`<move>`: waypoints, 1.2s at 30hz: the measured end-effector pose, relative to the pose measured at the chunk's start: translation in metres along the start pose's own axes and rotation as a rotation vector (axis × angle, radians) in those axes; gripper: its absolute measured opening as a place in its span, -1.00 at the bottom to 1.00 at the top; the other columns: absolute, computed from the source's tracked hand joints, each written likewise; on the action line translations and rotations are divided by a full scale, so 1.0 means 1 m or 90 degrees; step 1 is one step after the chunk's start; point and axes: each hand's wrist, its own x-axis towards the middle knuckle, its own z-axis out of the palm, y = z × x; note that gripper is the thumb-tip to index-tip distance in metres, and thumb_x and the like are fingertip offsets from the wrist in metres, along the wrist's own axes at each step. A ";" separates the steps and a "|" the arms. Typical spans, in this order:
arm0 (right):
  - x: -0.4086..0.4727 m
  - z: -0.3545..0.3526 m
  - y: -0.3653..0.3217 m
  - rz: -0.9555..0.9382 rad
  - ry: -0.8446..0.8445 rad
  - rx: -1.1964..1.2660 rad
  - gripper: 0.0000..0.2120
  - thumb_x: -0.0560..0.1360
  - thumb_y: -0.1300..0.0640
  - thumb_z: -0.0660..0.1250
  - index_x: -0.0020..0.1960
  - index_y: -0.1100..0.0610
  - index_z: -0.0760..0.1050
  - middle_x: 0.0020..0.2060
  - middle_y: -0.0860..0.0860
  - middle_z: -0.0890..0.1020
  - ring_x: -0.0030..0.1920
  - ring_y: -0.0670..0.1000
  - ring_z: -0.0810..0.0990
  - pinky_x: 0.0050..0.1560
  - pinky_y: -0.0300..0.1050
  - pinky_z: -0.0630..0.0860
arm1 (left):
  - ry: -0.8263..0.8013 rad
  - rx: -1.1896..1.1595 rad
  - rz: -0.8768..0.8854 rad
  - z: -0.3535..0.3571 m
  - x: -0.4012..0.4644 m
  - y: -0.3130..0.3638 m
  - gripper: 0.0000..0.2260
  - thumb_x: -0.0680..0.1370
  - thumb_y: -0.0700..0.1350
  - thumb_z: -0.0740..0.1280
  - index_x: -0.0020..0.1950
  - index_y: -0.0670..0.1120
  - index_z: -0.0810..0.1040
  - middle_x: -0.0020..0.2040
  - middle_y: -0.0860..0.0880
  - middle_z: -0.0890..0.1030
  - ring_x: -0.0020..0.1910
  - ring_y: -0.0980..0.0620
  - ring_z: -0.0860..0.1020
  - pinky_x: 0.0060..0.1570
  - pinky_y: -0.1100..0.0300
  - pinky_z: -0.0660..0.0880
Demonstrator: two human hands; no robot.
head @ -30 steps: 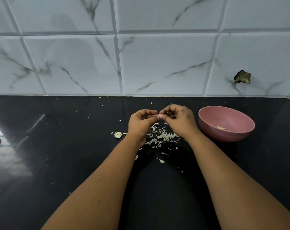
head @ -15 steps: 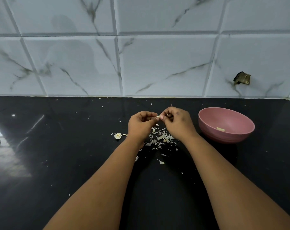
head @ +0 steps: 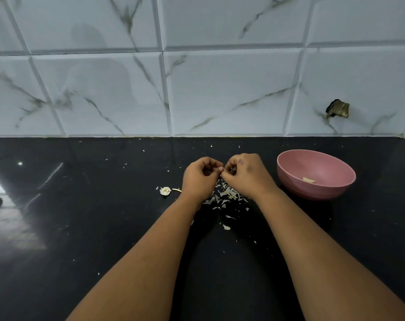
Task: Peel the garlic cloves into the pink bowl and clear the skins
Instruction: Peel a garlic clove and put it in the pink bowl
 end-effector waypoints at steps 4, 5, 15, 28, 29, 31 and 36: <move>0.001 0.001 0.000 -0.004 0.002 0.001 -0.85 0.44 0.05 0.37 -0.22 0.10 0.63 -0.38 0.02 0.62 -0.35 0.00 0.56 -0.33 -0.16 0.47 | 0.003 0.020 0.017 -0.001 0.000 -0.001 -0.93 0.53 -0.20 0.41 -0.07 -0.06 0.67 -0.21 0.01 0.66 -0.29 0.13 0.54 -0.21 0.22 0.52; 0.001 0.002 0.000 -0.005 0.001 -0.005 -0.84 0.45 0.04 0.36 -0.21 0.10 0.63 -0.38 0.02 0.61 -0.36 0.00 0.55 -0.33 -0.17 0.44 | 0.004 0.034 0.027 -0.001 0.000 -0.001 -0.93 0.53 -0.20 0.41 -0.07 -0.05 0.67 -0.22 0.03 0.66 -0.29 0.13 0.55 -0.21 0.23 0.52; 0.002 0.004 0.001 0.000 -0.033 -0.053 -0.83 0.44 0.05 0.34 -0.20 0.14 0.61 -0.34 0.05 0.57 -0.26 0.09 0.55 -0.22 -0.04 0.54 | -0.009 0.119 0.077 -0.001 -0.001 -0.002 -0.91 0.52 -0.20 0.41 -0.06 -0.07 0.70 -0.22 0.11 0.67 -0.21 0.22 0.59 -0.18 0.43 0.45; 0.004 0.006 0.007 0.163 -0.058 0.253 -0.81 0.51 0.06 0.27 -0.26 0.05 0.53 -0.34 -0.01 0.58 -0.32 -0.02 0.50 -0.22 -0.05 0.47 | -0.062 -0.295 -0.127 -0.002 0.001 0.004 -0.89 0.59 -0.27 0.33 0.07 -0.26 0.62 -0.14 -0.13 0.65 -0.21 0.08 0.60 -0.10 0.26 0.58; 0.004 0.006 0.005 0.176 -0.071 0.274 -0.80 0.53 0.07 0.25 -0.25 0.05 0.53 -0.33 0.00 0.58 -0.29 0.00 0.50 -0.19 -0.02 0.49 | -0.072 -0.322 -0.142 -0.001 0.001 0.006 -0.88 0.60 -0.29 0.31 0.07 -0.28 0.61 -0.13 -0.14 0.63 -0.21 0.07 0.59 -0.08 0.25 0.58; 0.003 0.006 0.004 0.199 -0.082 0.334 -0.77 0.55 0.10 0.21 -0.26 0.03 0.52 -0.36 -0.04 0.55 -0.30 -0.02 0.49 -0.21 -0.03 0.46 | -0.091 -0.376 -0.163 -0.002 0.000 0.008 -0.90 0.60 -0.31 0.29 0.04 -0.27 0.59 -0.12 -0.16 0.61 -0.18 0.02 0.56 -0.02 0.20 0.55; 0.003 0.007 -0.001 0.239 -0.075 0.488 -0.74 0.58 0.16 0.16 -0.25 0.09 0.48 -0.41 -0.06 0.49 -0.36 -0.08 0.43 -0.32 -0.18 0.34 | -0.086 -0.406 -0.143 -0.002 -0.001 0.009 -0.88 0.60 -0.31 0.30 0.00 -0.21 0.63 -0.10 -0.15 0.65 -0.19 0.04 0.59 0.01 0.17 0.55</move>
